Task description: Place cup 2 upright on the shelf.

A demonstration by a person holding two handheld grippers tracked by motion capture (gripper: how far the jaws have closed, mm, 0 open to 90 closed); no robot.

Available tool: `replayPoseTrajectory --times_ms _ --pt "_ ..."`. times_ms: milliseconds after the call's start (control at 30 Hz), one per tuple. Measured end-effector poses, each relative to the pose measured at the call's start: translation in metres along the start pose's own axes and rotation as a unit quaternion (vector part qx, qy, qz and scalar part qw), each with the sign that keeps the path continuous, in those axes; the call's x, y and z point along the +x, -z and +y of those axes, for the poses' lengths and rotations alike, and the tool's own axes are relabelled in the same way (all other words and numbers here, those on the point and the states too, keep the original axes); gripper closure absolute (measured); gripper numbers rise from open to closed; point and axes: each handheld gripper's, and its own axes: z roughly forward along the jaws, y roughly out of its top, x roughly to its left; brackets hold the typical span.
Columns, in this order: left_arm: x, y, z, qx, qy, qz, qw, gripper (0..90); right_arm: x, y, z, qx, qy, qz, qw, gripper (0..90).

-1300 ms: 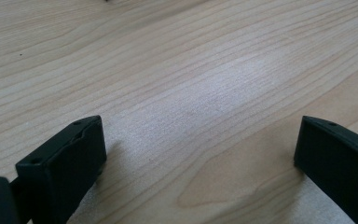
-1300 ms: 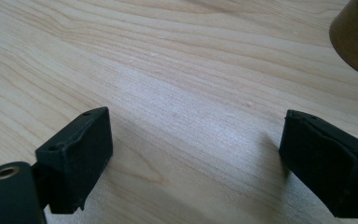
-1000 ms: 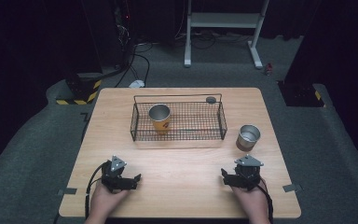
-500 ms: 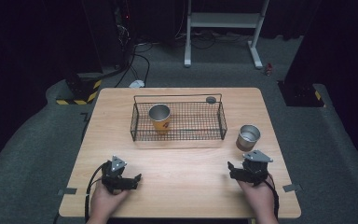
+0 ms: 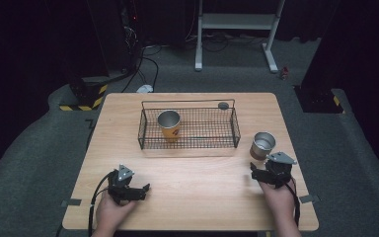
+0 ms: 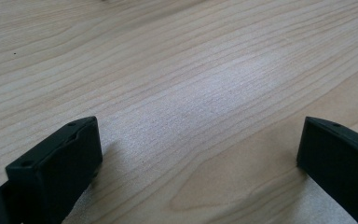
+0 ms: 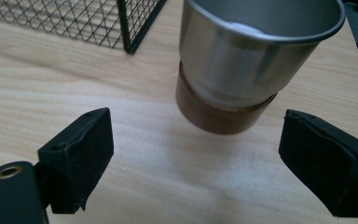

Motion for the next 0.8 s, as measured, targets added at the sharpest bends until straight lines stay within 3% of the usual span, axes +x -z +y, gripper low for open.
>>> replayPoseTrajectory --times_ms 133,467,800 --pt "0.0 0.0 0.0 0.0 -0.001 0.0 1.0 0.4 -0.01 -0.007 0.003 -0.007 -0.016 0.001 0.9998 10.1" --pt "0.0 0.0 0.0 -0.002 0.001 0.004 1.0 1.3 -0.019 -0.02 0.016 -0.02 -0.022 -0.013 0.9995 10.1" --pt "0.0 0.001 -0.001 -0.004 0.004 0.004 1.0 2.7 -0.027 -0.033 0.026 -0.038 -0.039 -0.008 0.9985 10.0"
